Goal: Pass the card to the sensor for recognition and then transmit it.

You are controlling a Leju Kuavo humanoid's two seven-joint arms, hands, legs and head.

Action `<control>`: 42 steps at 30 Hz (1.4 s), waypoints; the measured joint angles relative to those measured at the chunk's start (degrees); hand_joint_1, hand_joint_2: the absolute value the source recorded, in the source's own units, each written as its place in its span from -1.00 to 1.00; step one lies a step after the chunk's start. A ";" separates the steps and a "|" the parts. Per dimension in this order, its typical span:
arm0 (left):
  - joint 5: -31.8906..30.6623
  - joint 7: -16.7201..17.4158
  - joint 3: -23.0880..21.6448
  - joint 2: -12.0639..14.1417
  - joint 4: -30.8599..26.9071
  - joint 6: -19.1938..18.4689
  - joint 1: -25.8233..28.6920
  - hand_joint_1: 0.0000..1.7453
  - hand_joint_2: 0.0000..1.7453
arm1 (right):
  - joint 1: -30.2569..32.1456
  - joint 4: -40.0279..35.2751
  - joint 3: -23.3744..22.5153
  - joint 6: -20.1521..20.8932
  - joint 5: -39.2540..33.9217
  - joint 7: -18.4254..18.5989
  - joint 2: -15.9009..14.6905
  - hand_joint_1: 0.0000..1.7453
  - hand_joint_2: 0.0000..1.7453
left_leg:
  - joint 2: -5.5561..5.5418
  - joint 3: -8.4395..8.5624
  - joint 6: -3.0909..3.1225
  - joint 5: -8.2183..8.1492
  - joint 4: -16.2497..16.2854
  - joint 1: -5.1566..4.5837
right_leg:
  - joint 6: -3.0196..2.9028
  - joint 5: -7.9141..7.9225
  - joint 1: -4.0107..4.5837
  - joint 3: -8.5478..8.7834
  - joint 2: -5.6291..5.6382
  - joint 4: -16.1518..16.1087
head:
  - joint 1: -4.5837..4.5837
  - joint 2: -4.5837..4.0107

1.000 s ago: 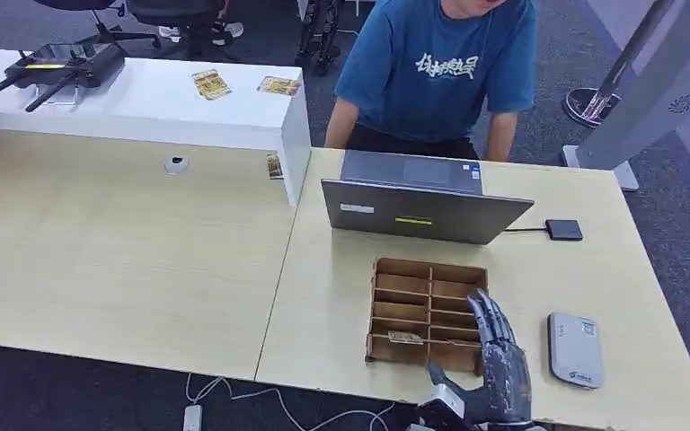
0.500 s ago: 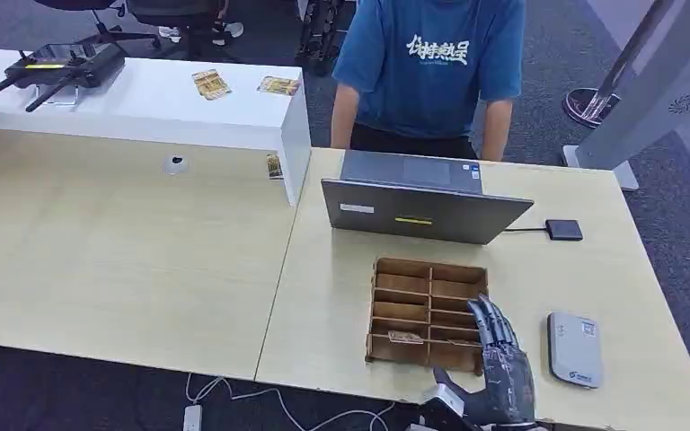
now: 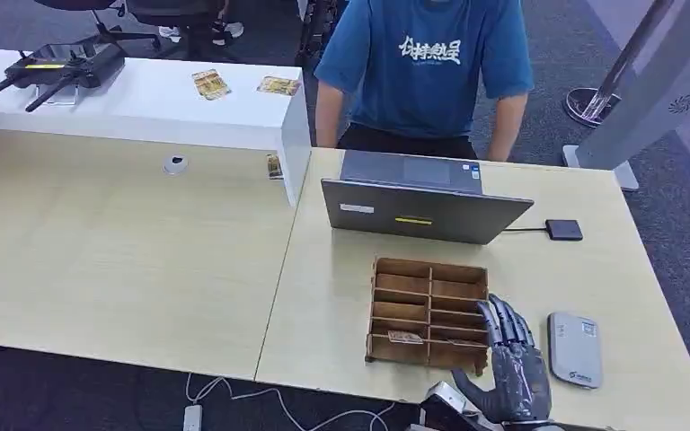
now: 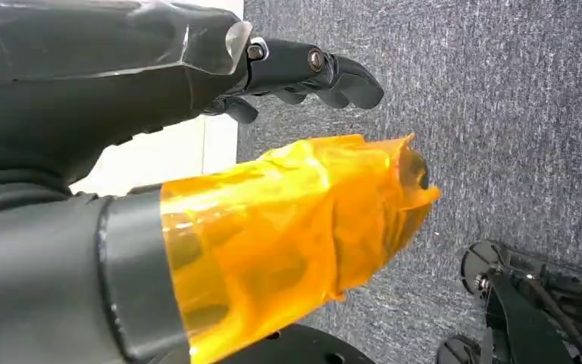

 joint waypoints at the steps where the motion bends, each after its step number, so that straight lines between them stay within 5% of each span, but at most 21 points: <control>1: 0.00 0.00 0.00 0.00 0.00 0.00 0.00 -1.00 -1.00 | 0.00 0.00 0.02 0.41 -0.56 0.00 -0.07 -1.00 1.00 | 0.00 0.00 0.00 0.00 0.00 0.00 | 0.00 0.00 0.00 0.00 0.00 0.00 | 0.00 0.00; 18: -0.02 0.00 0.00 0.00 0.00 0.00 -0.01 -1.00 -1.00 | -1.66 0.04 0.24 2.99 -4.13 -0.61 -0.44 -1.00 1.00 | 0.00 0.00 0.00 0.01 0.00 0.00 | -0.01 0.01 0.00 0.01 0.00 0.00 | 0.00 0.00; 27: -0.44 0.15 -0.02 0.02 0.00 -0.70 -0.02 -1.00 -1.00 | -2.27 0.55 0.76 -1.22 8.59 3.67 -0.70 -1.00 1.00 | 0.00 0.00 0.00 0.00 0.00 0.00 | -0.01 0.01 0.00 0.00 0.01 0.00 | 0.00 0.00; 42: -0.59 0.18 -0.07 0.09 0.00 -0.72 -0.01 -1.00 -1.00 | -2.27 2.01 1.29 -0.53 9.27 4.04 -0.83 -1.00 1.00 | 0.00 0.00 0.00 0.00 0.00 0.00 | -0.01 0.01 0.00 0.00 0.00 0.00 | 0.00 0.00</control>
